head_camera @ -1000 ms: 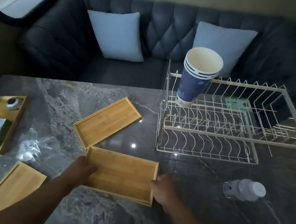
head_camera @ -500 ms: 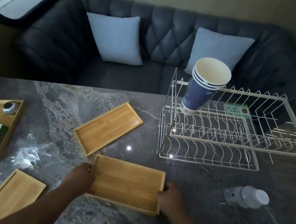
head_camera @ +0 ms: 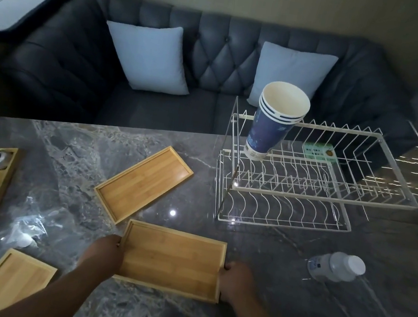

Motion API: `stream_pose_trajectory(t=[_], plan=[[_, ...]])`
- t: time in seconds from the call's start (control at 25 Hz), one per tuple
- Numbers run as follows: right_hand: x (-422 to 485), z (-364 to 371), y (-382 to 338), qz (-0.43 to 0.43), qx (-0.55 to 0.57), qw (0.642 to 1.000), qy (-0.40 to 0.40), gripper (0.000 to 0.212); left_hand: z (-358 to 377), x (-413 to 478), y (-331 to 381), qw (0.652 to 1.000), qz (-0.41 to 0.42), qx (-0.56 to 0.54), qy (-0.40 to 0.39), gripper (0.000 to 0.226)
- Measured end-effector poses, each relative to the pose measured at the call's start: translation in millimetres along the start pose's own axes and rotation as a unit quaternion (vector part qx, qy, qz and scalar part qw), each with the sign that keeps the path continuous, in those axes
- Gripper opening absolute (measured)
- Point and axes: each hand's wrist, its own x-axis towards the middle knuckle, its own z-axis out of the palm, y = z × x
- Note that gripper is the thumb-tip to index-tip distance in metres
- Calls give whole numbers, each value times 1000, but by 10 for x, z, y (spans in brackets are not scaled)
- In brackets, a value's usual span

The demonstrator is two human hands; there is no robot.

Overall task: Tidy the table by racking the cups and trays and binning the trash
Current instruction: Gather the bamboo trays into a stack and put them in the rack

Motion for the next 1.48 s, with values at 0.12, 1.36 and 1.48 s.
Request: stream_pose_trajectory(t=[0.12,1.36,1.48], plan=[[-6,15,15,6,21,1000,2,29,3,0,-15,1000,1,-6,8,32],[-144,-71,-796,-164,-303,931,-118,40,-496,510,-425,995,-36,-40,-87,37],[-91,41,-1029,-185,-331,906,-189,45,-574,647,-360,994,-50,-11,-102,40]])
